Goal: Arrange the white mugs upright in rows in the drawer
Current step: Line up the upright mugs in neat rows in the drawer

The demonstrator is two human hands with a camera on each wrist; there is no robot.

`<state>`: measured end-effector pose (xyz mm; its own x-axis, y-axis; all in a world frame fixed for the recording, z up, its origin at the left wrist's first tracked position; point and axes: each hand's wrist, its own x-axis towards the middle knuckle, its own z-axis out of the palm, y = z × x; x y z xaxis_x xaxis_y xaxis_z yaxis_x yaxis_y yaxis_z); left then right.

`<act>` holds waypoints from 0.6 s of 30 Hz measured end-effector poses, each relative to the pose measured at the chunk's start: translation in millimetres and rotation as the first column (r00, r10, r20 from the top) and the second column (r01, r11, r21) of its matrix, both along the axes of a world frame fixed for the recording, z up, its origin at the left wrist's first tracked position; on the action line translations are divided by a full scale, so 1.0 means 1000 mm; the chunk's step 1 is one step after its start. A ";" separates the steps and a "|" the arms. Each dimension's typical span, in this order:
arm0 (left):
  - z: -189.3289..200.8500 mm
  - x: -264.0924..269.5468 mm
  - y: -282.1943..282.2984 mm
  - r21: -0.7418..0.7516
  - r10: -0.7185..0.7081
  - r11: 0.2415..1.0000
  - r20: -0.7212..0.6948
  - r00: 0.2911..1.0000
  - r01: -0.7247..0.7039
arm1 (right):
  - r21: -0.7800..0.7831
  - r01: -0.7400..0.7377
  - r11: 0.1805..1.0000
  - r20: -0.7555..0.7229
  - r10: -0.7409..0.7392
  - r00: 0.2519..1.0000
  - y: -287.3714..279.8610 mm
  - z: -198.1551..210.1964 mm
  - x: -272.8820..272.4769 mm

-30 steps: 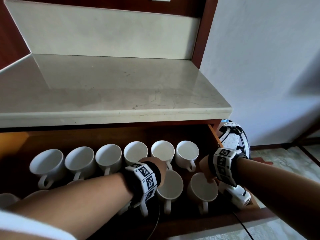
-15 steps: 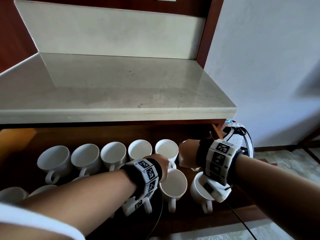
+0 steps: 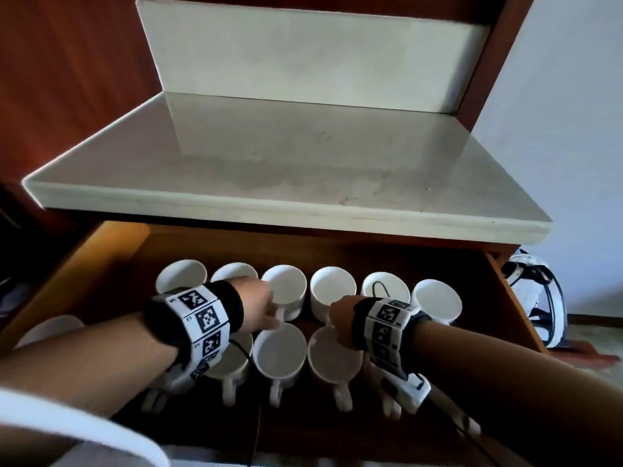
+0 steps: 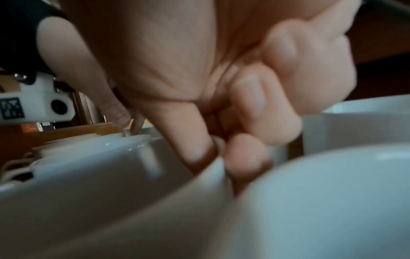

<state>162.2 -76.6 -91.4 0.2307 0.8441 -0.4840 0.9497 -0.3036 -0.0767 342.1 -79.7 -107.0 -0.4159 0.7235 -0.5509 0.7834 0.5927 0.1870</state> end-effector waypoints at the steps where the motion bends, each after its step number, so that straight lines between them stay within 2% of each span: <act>1: -0.005 -0.002 -0.001 -0.026 -0.007 1.000 0.016 1.000 0.007 | -0.008 -0.029 1.000 0.052 0.030 0.998 0.002 0.001 0.000; 3: -0.013 -0.004 -0.003 -0.058 -0.030 0.998 0.036 0.999 0.032 | -0.041 -0.063 0.997 0.123 0.068 0.990 0.004 0.001 -0.003; 7: -0.017 -0.001 -0.002 -0.065 -0.101 0.993 -0.006 0.995 0.101 | -0.082 -0.003 0.997 0.201 0.019 0.979 0.009 -0.005 0.003; 12: -0.019 0.008 -0.001 -0.076 -0.149 0.987 -0.053 0.987 0.145 | -0.094 0.073 0.993 0.185 -0.055 0.981 0.019 -0.020 0.008; 18: -0.026 0.007 0.000 -0.063 -0.144 0.988 -0.022 0.989 0.142 | -0.080 0.052 0.995 0.221 -0.033 0.975 0.018 -0.025 0.009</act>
<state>169.4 -76.4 -116.9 0.3336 0.7719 -0.5412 0.8941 -0.4411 -0.0780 351.5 -61.5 -132.0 -0.2474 0.6845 -0.6857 0.7539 0.5806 0.3075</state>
